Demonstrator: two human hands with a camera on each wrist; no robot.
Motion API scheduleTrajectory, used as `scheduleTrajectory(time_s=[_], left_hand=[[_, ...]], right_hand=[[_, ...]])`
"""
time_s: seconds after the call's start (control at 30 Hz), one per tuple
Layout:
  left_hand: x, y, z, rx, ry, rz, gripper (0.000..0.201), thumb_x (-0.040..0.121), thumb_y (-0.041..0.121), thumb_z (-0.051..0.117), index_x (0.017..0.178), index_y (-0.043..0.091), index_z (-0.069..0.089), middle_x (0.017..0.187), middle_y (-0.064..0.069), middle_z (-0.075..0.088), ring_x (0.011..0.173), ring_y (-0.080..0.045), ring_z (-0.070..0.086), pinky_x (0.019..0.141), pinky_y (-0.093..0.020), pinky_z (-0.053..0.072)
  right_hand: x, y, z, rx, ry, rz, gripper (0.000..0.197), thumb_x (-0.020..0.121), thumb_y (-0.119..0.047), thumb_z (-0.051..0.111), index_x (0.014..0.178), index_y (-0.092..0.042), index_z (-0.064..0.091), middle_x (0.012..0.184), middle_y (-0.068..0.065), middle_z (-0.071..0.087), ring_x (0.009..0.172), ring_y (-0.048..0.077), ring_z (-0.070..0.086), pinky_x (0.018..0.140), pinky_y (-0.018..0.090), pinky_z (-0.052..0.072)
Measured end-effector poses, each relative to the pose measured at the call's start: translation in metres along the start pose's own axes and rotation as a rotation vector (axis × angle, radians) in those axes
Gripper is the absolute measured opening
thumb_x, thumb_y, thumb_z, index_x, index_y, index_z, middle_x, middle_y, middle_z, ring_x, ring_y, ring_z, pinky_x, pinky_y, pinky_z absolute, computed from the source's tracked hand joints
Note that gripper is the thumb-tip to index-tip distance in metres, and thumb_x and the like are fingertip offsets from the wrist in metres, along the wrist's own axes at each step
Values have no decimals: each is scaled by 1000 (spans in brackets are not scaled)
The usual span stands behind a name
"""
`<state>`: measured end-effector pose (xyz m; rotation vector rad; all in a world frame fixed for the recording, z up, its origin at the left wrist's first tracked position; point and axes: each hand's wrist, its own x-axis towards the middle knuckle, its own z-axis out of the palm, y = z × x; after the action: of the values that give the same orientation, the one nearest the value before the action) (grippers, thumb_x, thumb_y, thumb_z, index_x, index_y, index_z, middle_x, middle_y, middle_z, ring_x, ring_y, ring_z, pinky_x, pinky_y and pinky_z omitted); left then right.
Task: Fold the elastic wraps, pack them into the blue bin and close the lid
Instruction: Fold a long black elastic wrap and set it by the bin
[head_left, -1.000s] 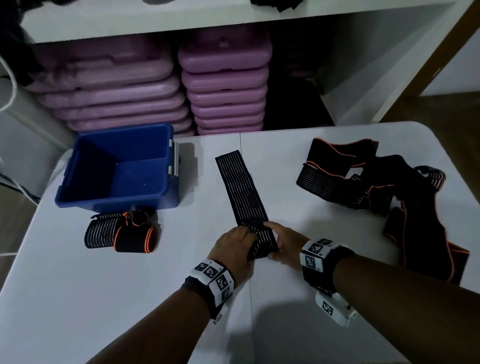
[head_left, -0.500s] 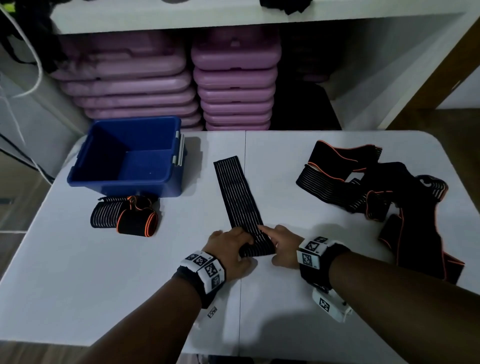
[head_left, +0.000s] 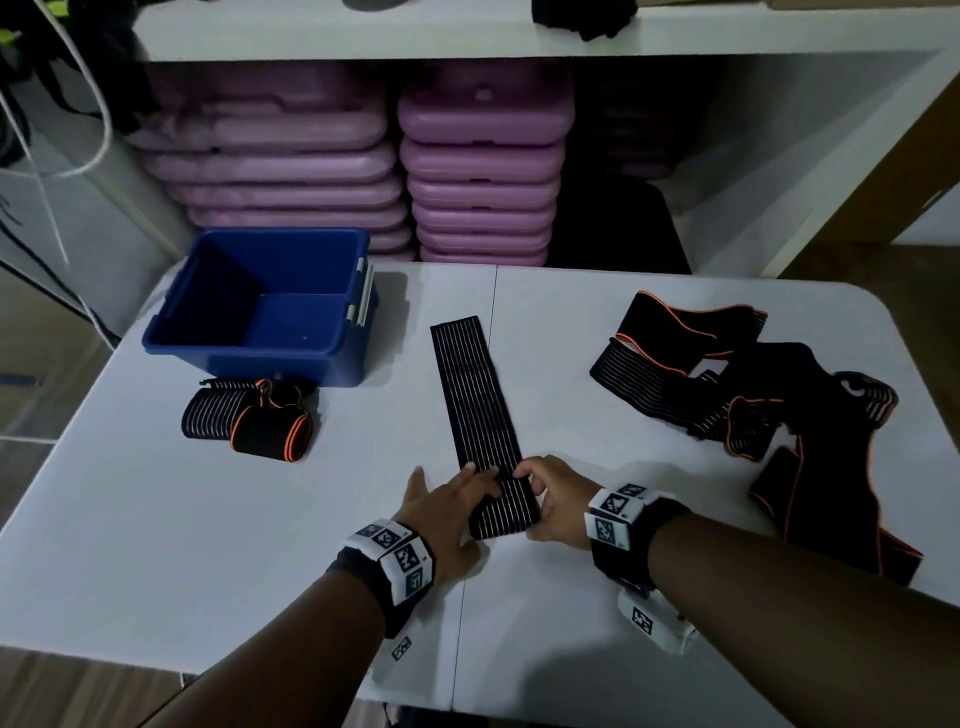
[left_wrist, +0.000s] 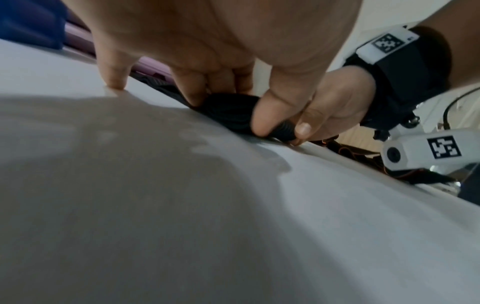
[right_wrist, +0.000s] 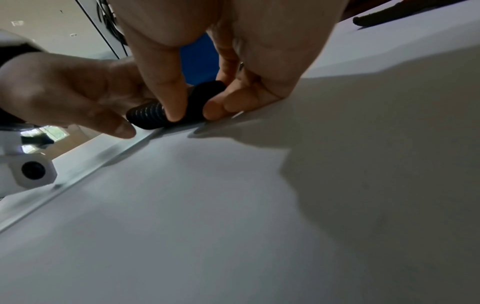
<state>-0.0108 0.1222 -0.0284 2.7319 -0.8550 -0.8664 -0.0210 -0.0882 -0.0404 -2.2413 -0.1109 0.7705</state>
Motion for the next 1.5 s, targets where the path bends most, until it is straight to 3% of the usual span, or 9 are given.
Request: scheduleTrajectory(time_s=[0.2,0.53,0.67,0.8,0.93,1.17,1.3,1.37,1.5], left_hand=[[5,1,-13,-63,13,-67,68,88,24,51,146,38,19,155,12,32,138,-7,37,119,-48,0],[7,3,-1,62,84,-53,58,89,36,49,140,35,23,156,12,29,139,-5,35,119,-47,0],[6,-1,2,36,77,3,47,87,35,52,129,27,31,159,13,22,144,-6,26,120,-47,-2],[5,-5,5,84,30,40,68,79,49,56,135,24,26,160,8,18,147,-10,20,120,-49,0],[5,0,3,10,99,33,58,92,46,50,141,21,32,161,4,18,144,-12,27,121,-39,1],[7,-5,-3,-124,189,-53,41,96,40,45,135,32,51,157,16,20,140,-6,29,119,-35,10],[13,-6,-7,-142,189,-110,40,94,42,43,129,29,57,149,20,31,137,-6,29,116,-33,15],[19,-5,-12,-120,164,-139,42,94,43,43,131,26,55,143,17,37,132,-10,36,113,-35,22],[29,-5,-23,-174,205,-230,41,91,40,54,130,25,51,130,4,48,118,-20,50,100,-38,41]], right_hand=[[5,4,1,-12,-8,-6,69,75,-12,78,133,-16,41,98,-13,38,69,-5,43,62,9,35],[7,12,7,-58,20,-59,67,74,-11,74,132,-17,42,106,-3,39,67,-4,40,59,9,32],[7,11,6,-84,13,-43,72,71,-14,79,132,-19,41,110,-3,38,73,0,45,67,18,40],[9,12,8,-110,22,-35,73,69,-16,78,132,-21,41,115,-3,39,101,16,53,83,26,47],[7,11,5,-43,32,-10,61,73,-29,73,128,-28,47,106,-8,43,90,10,54,84,29,50],[9,-1,-5,117,29,109,33,89,-33,64,94,-1,65,87,11,57,79,35,68,76,43,55],[12,-6,-1,23,46,135,29,94,-39,55,77,-15,55,80,1,55,77,33,67,73,40,54],[15,-8,-1,20,50,144,15,96,-39,51,97,-24,52,82,-7,56,75,22,64,71,34,53],[21,-11,-3,11,43,194,42,97,-40,48,135,-29,34,99,-7,49,79,21,59,84,40,56]])
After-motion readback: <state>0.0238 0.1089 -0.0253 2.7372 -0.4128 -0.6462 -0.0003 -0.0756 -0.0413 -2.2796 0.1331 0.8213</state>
